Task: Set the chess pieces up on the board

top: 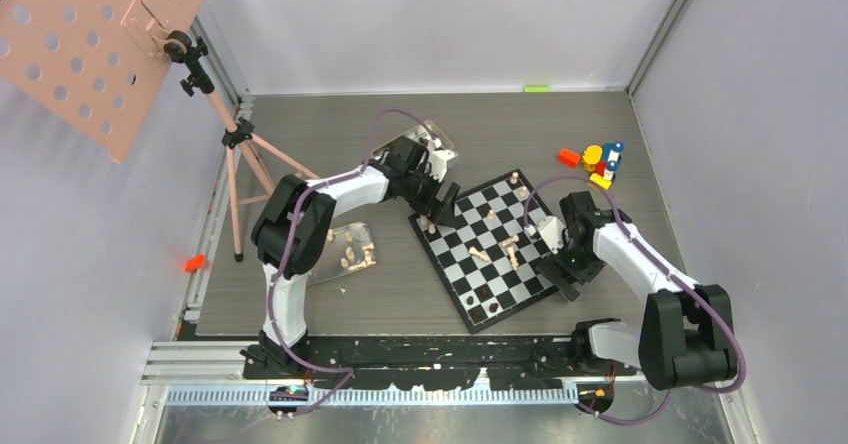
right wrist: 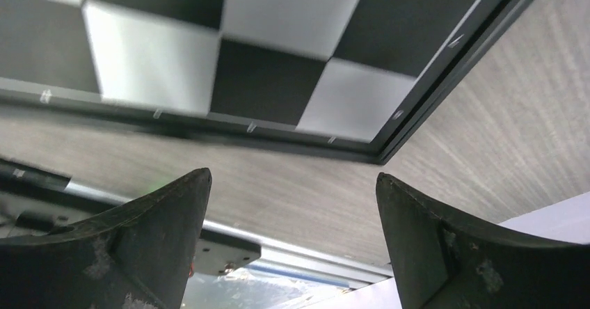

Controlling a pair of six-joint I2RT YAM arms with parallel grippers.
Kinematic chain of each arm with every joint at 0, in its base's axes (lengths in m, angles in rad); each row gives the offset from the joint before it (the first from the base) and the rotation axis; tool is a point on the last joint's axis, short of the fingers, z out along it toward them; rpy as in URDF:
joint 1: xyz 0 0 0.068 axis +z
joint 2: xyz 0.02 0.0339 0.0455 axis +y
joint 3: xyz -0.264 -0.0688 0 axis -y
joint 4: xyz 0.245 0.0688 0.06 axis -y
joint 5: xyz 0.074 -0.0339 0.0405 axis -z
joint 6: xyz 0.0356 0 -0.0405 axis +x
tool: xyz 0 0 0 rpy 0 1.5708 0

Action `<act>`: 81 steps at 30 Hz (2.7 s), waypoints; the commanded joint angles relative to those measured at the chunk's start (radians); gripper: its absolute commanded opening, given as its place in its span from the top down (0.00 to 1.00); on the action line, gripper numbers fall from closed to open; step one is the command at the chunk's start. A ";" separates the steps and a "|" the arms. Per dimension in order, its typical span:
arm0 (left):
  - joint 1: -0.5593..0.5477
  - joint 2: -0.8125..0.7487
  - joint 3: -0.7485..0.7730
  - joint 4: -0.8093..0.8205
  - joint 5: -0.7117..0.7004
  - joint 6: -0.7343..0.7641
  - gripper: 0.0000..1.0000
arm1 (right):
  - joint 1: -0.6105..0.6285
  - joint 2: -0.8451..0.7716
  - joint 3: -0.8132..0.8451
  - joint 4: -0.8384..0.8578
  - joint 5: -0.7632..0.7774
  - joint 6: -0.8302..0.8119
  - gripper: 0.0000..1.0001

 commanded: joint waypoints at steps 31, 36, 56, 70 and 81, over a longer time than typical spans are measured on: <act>-0.002 -0.445 -0.394 -0.264 0.098 0.254 0.07 | 0.062 0.708 0.630 0.314 -0.021 0.244 0.07; -0.002 -0.442 -0.378 -0.253 0.078 0.231 0.07 | 0.086 0.780 0.755 0.254 -0.058 0.269 0.07; -0.001 -0.495 -0.333 -0.256 -0.110 0.196 0.00 | -0.001 0.717 0.913 0.155 -0.193 0.446 0.08; 0.000 -0.556 -0.332 -0.252 -0.124 0.219 0.00 | -0.192 0.527 0.580 0.070 -0.544 0.503 0.07; -0.001 -0.497 -0.359 -0.221 -0.144 0.242 0.00 | -0.192 0.643 0.527 0.078 -0.710 0.492 0.11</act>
